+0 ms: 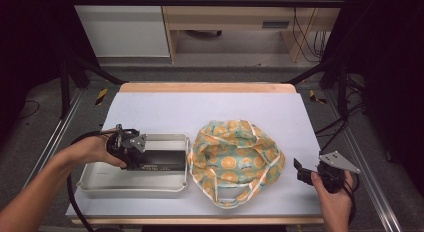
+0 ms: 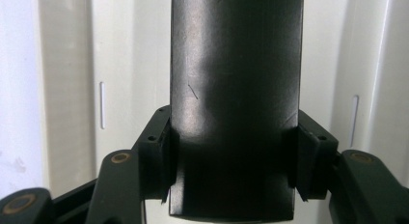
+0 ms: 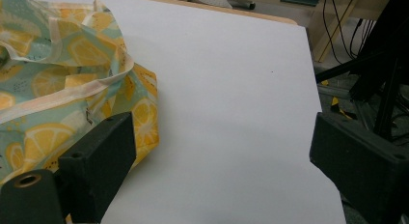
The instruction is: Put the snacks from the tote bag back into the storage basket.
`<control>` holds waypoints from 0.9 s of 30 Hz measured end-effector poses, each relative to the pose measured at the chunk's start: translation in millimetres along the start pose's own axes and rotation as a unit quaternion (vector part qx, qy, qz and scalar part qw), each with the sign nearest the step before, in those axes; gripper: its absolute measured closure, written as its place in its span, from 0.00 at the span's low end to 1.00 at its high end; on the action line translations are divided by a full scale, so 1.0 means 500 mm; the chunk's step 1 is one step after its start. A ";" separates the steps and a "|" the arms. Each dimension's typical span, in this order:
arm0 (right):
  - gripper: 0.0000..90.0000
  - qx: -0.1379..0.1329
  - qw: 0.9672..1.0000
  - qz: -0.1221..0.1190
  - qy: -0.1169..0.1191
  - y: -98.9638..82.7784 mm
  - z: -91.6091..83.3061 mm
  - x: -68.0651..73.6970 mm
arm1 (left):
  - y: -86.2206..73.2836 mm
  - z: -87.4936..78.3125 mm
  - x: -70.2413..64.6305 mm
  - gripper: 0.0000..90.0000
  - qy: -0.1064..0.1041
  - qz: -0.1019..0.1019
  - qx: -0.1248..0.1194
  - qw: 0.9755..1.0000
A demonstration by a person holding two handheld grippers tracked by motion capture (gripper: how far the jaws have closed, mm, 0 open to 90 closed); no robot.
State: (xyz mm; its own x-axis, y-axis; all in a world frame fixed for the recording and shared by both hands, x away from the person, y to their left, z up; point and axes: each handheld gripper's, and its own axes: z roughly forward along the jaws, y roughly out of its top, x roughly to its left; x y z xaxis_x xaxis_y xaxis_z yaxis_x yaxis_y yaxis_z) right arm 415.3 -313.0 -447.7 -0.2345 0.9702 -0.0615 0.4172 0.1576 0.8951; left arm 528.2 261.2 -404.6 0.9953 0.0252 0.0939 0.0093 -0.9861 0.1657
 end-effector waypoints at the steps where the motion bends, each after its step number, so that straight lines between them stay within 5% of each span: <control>1: 0.11 0.001 1.000 0.000 0.001 0.000 0.000 0.000 | -0.001 0.000 0.001 0.48 0.000 0.001 -0.001 1.000; 17: 0.09 0.004 1.000 0.000 0.003 0.000 0.002 0.004 | -0.006 0.018 0.010 0.46 -0.012 0.001 0.007 1.000; 27: 0.08 0.006 1.000 -0.006 0.007 0.002 0.004 0.010 | -0.018 -0.022 0.003 0.23 0.026 -0.045 -0.041 0.998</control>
State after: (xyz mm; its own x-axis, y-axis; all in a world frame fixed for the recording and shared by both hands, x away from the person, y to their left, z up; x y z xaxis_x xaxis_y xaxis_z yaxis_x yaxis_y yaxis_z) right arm 416.4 -307.4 -447.9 -0.2528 0.9653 -0.0660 0.4242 0.1719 0.8891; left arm 528.6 271.8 -395.1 0.9845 0.1229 0.1253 0.0877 -0.9628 0.2555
